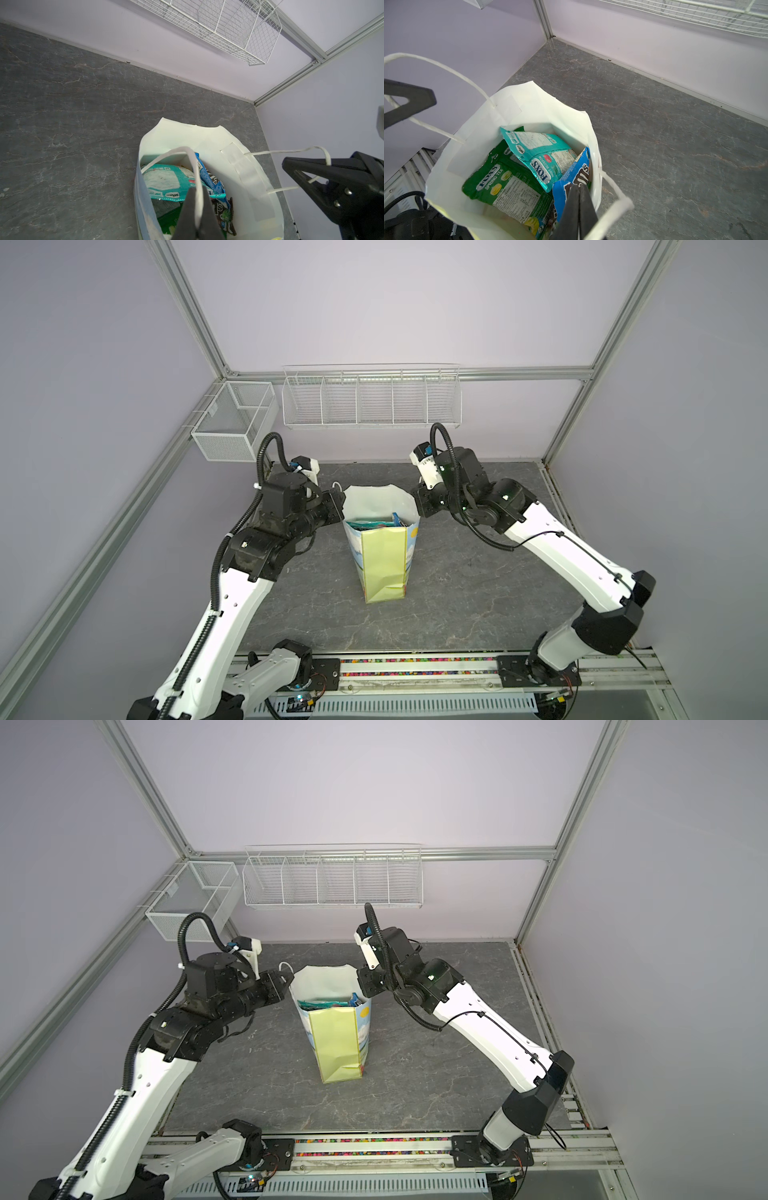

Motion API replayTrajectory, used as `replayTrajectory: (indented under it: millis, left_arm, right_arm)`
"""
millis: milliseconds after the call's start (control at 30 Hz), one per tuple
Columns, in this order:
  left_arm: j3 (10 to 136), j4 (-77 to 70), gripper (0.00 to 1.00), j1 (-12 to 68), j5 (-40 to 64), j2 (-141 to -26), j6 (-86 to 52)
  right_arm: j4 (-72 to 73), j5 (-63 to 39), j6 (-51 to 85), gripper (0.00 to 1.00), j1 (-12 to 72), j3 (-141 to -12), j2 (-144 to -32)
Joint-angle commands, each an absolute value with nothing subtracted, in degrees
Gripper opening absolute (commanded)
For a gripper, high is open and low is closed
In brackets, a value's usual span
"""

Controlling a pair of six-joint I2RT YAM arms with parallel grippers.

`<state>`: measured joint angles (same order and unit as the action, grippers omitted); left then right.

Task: Place the snacks into the paper bag
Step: Pick up the paper bag from the center of the table, then place the paper bag at the center of the table.

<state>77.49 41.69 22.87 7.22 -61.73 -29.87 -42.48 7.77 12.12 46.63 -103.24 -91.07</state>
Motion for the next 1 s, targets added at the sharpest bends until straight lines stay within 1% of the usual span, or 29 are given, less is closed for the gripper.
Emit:
replayTrajectory:
  millis: [0,500,733,967]
  left_arm:
    - [81.9,33.9,0.00,22.6,10.1,-63.9,-29.9]
    - [89.0,30.0,0.00,24.0,11.3,-75.4,-30.9]
    - [93.3,29.6,0.00,26.5,11.2,-80.9,-31.0]
    - [99.3,29.7,0.00,28.6,11.8,-86.8,-30.5]
  right_arm:
    - [-38.6,9.0,11.0,0.07,44.6,-104.9,-86.6]
    - [-38.9,7.2,10.6,0.07,36.8,-103.5,-84.9]
    - [-39.7,4.6,10.7,0.08,33.7,-103.6,-86.3]
    - [-40.9,2.7,10.5,0.08,31.1,-106.5,-89.4]
